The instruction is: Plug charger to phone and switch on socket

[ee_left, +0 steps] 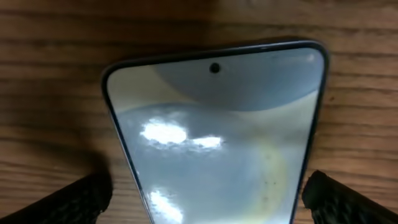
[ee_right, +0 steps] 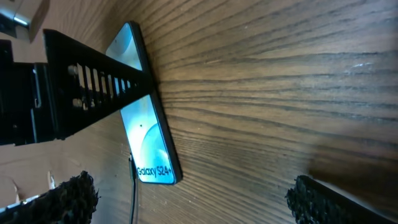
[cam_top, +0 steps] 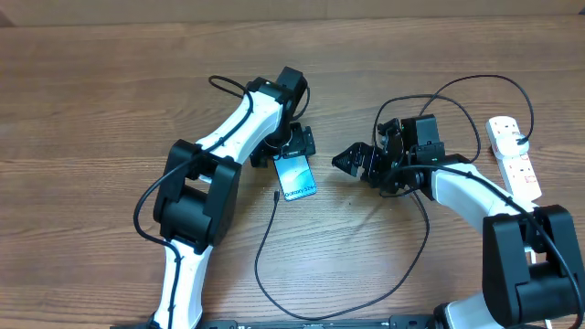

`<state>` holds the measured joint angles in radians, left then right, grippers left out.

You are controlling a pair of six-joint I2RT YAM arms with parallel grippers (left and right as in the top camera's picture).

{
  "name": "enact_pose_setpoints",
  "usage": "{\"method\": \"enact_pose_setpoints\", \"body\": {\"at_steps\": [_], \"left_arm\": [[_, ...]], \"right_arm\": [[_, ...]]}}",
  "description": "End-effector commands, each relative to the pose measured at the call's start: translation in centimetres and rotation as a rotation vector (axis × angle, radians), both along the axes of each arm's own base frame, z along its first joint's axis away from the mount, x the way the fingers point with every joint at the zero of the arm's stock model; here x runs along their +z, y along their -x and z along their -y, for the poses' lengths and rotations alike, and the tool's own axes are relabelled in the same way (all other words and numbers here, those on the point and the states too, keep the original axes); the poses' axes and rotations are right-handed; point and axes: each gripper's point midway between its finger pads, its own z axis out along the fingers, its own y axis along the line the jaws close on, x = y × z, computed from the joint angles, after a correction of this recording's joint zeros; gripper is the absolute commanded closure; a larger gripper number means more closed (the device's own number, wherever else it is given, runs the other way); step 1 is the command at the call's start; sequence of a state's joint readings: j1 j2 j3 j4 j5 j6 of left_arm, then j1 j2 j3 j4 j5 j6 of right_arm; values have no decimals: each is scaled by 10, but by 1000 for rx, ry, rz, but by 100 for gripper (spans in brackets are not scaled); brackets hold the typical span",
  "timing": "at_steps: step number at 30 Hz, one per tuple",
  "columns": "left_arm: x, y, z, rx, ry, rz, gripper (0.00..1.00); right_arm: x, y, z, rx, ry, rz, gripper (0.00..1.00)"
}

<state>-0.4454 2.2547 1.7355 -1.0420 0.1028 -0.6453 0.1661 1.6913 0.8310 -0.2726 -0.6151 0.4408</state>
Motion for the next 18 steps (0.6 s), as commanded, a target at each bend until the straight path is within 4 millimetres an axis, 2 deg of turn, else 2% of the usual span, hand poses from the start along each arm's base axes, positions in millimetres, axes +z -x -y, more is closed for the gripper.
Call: {"method": "enact_pose_setpoints", "body": {"at_steps": [1,4,6,9,13,18], "left_arm": [[-30,8,-4,3,-29,-66,7],[-33,7,-4,-18,-28,-64,16],[-33,3,0,-51,-6,-44,18],[-31,-2,17,-132,82,-19,15],[-31,0,21,-138,84,-19,13],[-31,1,21,-145,71,-19,7]], "right_arm": [[4,-3,-2,6,8,24,0],[2,-1,-9,26,8,23,0],[-2,1,-18,51,6,28,0],[-3,4,-35,88,-3,39,0],[1,9,-61,142,-18,77,0],[1,18,-79,189,-5,100,0]]}}
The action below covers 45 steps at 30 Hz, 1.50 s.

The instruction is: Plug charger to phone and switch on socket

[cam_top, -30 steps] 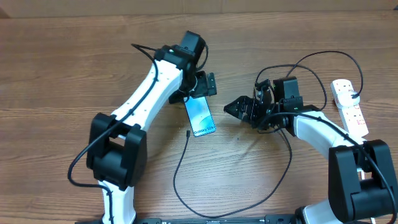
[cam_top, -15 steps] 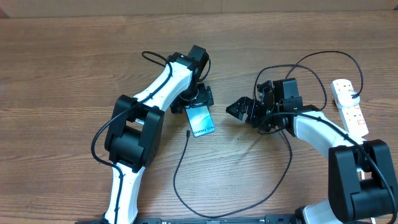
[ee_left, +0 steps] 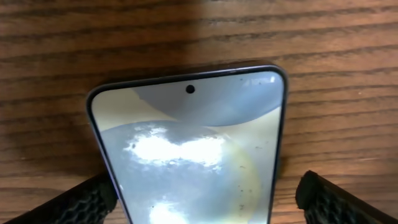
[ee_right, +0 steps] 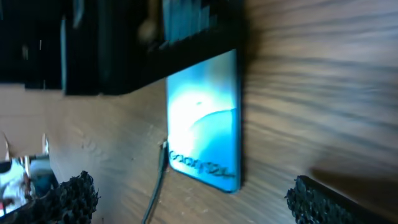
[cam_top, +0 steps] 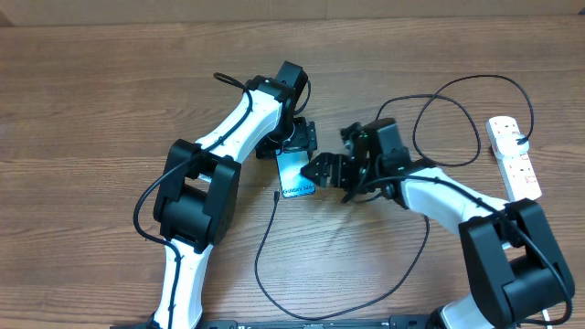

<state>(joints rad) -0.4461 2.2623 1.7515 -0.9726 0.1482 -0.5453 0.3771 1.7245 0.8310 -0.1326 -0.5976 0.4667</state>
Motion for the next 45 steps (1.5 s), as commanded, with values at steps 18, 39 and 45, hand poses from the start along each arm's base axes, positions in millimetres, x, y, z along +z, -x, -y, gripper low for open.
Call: {"method": "enact_pose_setpoints", "body": {"at_steps": [18,39,45], "left_arm": [[-42,35,2,3,-136,-96,13],[-43,47,-1,-80,-138,-134,23],[-38,56,11,-178,32,-203,32]], "right_arm": [[-4,-1,-4,-28,34,-4,0],[-4,0,-4,-26,36,-4,0],[-12,-2,1,-63,39,-45,0]]}}
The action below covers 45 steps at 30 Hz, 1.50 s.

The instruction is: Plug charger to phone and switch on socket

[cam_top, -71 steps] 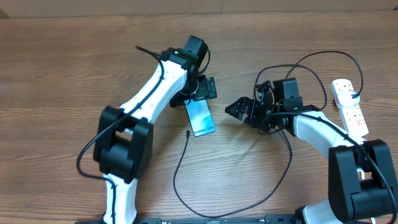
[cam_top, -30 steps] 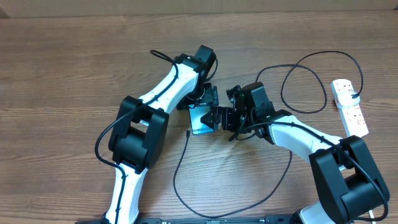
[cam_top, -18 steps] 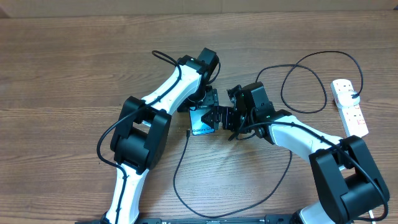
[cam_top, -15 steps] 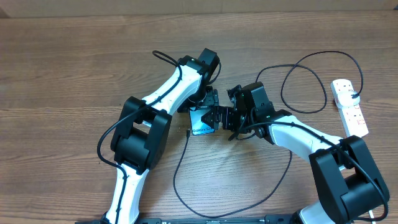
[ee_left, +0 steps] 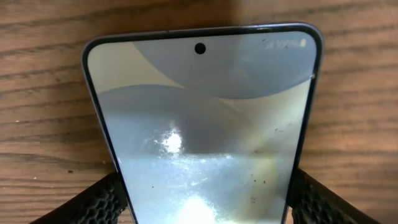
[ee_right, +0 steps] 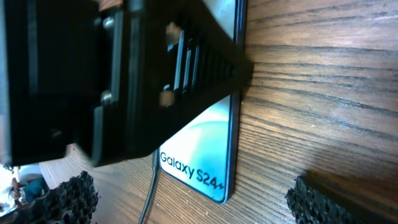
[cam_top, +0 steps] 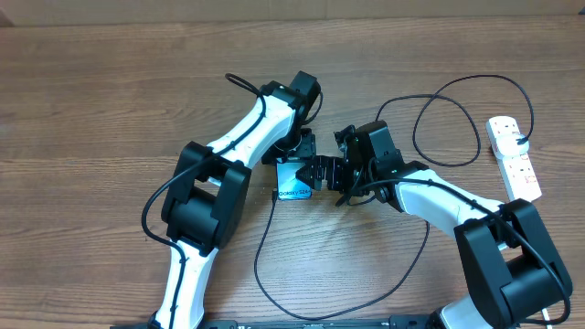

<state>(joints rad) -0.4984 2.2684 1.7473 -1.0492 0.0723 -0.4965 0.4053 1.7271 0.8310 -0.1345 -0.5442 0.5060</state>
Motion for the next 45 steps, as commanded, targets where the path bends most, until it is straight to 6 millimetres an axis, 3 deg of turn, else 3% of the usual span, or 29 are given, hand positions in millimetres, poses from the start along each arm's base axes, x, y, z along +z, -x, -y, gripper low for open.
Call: {"method": "enact_pose_setpoints", "body": {"at_steps": [1,7,10,14,17,21,25,28,30,34,41,45], "left_arm": [[-30,33,15,-74,168,-190,32],[-17,34,27,-94,357,-240,31],[-17,33,27,-109,364,-237,29],[-17,35,30,-119,364,-238,28],[-17,36,31,-124,363,-238,28],[-17,36,31,-124,363,-238,24],[-17,36,31,-124,363,-238,9],[-18,36,31,-125,359,-237,0],[-17,36,31,-125,359,-237,0],[-17,36,31,-124,359,-237,0],[-18,37,30,-124,354,-240,0],[-17,39,29,-168,359,-238,0]], "right_arm": [[-10,-3,5,-47,3,-50,0],[-18,-2,-1,-60,-36,-103,0],[-15,-7,-9,-72,-60,-89,0],[-24,-11,-29,-64,-98,-74,7],[-36,-12,-40,-53,-127,-78,20],[-35,-15,-41,-55,-154,-79,42],[-35,-15,-41,-54,-155,-81,43],[-35,-14,-41,-52,-156,-88,50],[-35,-12,-41,-45,-162,-95,60],[-35,-12,-40,-48,-162,-101,69],[-36,-9,-37,-47,-167,-126,69],[-35,-15,-35,-54,-167,-102,61]]}}
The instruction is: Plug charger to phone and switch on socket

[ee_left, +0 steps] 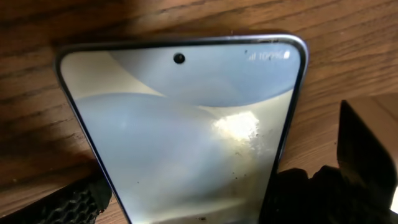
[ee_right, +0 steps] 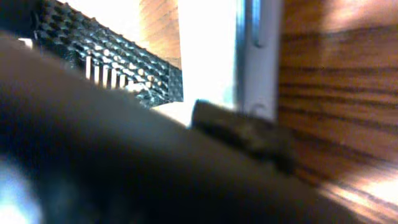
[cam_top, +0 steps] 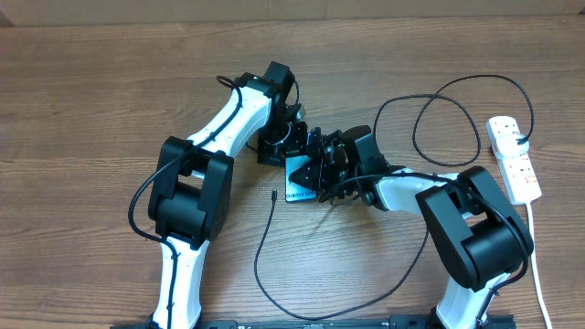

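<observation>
The phone [cam_top: 296,179] lies face up at mid-table, its screen lit. In the left wrist view the phone [ee_left: 186,124] fills the frame. My left gripper [cam_top: 291,159] is shut across its top end, one pad [ee_left: 74,202] against the left edge. My right gripper [cam_top: 319,170] is pressed up to the phone's right side. A dark blur hides its fingers in the right wrist view, where only the phone's silver edge [ee_right: 258,56] shows. The black charger cable's free plug [cam_top: 275,195] lies on the wood just left of the phone's bottom end.
The white socket strip [cam_top: 514,157] lies at the far right edge. The black cable [cam_top: 457,91] loops from it across the table behind the right arm and round the front [cam_top: 302,315]. Both arms crowd the table's middle.
My right gripper has moved left, hard against the phone's right side. The left arm has swung left and the phone has turned slightly. The cable plug lies where it was.
My left gripper stood open over the phone's top end while the right gripper was off to the right. The right gripper then came closer. The left pads were then against the phone's edges. Now both grippers are at the phone.
</observation>
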`<state>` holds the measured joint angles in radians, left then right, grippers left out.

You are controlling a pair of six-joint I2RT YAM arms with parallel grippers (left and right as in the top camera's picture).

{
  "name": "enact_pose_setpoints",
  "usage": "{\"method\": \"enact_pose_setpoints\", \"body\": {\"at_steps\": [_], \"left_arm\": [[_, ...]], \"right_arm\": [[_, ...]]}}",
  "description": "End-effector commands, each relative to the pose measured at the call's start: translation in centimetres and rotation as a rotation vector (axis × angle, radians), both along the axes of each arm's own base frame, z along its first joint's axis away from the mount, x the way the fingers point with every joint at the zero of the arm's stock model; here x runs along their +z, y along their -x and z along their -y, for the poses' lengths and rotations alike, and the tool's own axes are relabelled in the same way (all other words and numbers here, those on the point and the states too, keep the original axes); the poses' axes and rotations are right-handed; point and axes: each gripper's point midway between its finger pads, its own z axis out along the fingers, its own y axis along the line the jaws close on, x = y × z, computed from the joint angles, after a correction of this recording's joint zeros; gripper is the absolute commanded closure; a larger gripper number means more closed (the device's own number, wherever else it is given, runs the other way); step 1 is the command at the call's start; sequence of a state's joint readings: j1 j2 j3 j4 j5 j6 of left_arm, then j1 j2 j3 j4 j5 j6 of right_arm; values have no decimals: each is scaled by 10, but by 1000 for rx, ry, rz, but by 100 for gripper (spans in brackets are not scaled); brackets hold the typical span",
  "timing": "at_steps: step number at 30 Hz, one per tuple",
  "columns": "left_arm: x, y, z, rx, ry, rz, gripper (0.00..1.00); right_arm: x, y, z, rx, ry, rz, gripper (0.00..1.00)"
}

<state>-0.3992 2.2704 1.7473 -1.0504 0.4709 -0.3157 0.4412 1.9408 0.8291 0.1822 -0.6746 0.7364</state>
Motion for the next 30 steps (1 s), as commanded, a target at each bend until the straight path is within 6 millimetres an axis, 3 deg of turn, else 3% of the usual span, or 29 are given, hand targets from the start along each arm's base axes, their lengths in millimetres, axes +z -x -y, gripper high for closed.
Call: {"method": "enact_pose_setpoints", "body": {"at_steps": [1,5,7,13,17,25,30], "left_arm": [[-35,34,6,-118,-15,-87,0],[-34,35,5,-125,-14,-91,0],[-34,35,6,-125,-12,-92,0],[-32,37,7,-122,5,-103,0],[-17,39,22,-159,176,-117,0],[47,22,48,-155,705,-91,1],[84,10,48,-146,952,-36,12]], "right_arm": [[-3,-9,4,-20,15,24,62],[-3,-10,6,-23,13,22,89],[-3,-10,5,-21,10,21,96],[1,-11,6,-16,-9,23,96],[19,-14,13,12,-98,19,96],[77,-12,24,180,-390,101,96],[87,-14,23,175,-427,82,96]]}}
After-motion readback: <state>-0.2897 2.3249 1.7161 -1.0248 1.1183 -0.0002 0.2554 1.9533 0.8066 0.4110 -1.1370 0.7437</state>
